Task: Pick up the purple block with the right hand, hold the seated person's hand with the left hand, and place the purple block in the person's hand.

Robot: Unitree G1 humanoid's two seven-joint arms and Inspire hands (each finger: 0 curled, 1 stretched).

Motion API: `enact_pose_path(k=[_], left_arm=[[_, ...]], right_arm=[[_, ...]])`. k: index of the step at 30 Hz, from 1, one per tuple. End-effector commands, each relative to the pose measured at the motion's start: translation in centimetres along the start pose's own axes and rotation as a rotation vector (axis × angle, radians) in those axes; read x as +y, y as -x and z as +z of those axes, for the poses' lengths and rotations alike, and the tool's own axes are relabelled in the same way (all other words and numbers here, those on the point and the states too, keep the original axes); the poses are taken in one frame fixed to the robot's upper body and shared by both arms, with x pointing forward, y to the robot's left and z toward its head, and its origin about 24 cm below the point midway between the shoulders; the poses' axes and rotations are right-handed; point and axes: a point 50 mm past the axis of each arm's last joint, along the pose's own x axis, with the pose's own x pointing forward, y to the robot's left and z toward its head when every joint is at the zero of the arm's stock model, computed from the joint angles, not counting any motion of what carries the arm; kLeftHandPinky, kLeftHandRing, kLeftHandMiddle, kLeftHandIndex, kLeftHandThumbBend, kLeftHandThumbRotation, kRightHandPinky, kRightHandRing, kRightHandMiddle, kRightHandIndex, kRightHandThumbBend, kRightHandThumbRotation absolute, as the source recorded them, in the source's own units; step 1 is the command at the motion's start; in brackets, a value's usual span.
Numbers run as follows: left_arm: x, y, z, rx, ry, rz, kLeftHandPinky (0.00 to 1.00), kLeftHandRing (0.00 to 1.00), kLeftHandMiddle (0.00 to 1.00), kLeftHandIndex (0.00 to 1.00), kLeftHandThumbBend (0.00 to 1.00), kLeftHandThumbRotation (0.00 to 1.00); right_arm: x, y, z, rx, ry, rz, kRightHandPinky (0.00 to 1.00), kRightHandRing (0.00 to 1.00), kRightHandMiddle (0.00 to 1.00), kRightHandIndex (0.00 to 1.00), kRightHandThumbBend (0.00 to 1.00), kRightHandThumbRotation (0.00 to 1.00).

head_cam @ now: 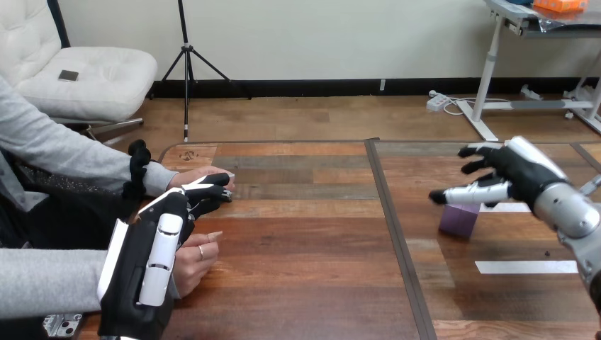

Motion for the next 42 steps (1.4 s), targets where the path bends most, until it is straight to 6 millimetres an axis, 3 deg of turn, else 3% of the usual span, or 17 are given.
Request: enact_pose_path(k=[1,6,12,28,42], left_arm=[[0.1,-1.4,1.2,-0.083,-0.019,-0.01,0.8,0.83,0.78,0.58,0.46,1.0],[0.1,-1.4,1.2,-0.087,-0.013,-0.005,0.8,0.83,0.78,0.58,0.46,1.0],[0.1,-1.4,1.3,-0.082,-0.012,-0.008,0.8,0.84,0.79,0.59,0.46,1.0],[0.2,-1.3,1.3,-0.081,-0.016,-0.006,0.79,0.84,0.79,0.59,0.47,1.0],[0.2,-1.3,1.2,-0.076,-0.005,-0.002,0.79,0.84,0.78,0.58,0.48,1.0]], right_arm=[[-1.4,-0.8,3.4,-0.075,0.032,-0.018,0.67,0.86,0.94,0.94,1.0,0.4],[-1.0,-0.9,3.3,-0.059,0.042,0.006,0.75,0.92,0.98,0.97,1.0,0.44],[-0.6,-1.0,3.2,-0.037,0.028,0.012,0.78,0.94,1.0,0.98,1.0,0.45],[0.5,-1.2,2.7,0.033,0.068,0.025,0.78,0.94,1.0,0.98,1.0,0.46],[1.1,-1.1,2.1,0.052,0.083,0.05,0.71,0.9,0.98,0.97,1.0,0.4]])
